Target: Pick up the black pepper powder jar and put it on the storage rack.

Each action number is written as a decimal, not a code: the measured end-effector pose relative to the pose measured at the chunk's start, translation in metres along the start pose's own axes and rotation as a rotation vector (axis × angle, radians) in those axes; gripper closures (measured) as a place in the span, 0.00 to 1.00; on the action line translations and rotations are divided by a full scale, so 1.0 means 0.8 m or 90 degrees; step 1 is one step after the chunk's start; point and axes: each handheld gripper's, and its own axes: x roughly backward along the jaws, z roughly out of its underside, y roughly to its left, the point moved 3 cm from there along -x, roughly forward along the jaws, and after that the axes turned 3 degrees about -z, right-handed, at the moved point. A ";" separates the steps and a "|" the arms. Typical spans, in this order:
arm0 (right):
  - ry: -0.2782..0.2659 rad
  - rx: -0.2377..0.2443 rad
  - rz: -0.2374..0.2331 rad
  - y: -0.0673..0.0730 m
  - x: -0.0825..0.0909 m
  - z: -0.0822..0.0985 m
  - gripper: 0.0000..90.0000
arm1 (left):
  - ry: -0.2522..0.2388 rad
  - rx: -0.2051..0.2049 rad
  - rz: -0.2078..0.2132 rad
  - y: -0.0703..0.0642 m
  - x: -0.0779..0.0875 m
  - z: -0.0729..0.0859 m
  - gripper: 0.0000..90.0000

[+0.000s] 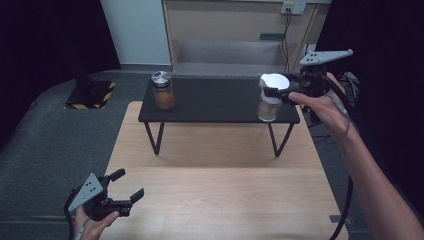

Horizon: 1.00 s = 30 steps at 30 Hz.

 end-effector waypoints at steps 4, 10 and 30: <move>0.000 -0.017 0.024 -0.014 -0.011 -0.005 0.35 | 0.001 0.001 0.000 0.001 0.000 0.000 0.02; 0.016 -0.026 0.055 -0.030 -0.033 -0.012 0.35 | -0.001 0.004 -0.001 0.001 0.000 0.001 0.02; 0.031 -0.074 0.117 -0.059 -0.085 0.004 0.35 | -0.010 0.018 0.005 0.003 0.001 0.002 0.02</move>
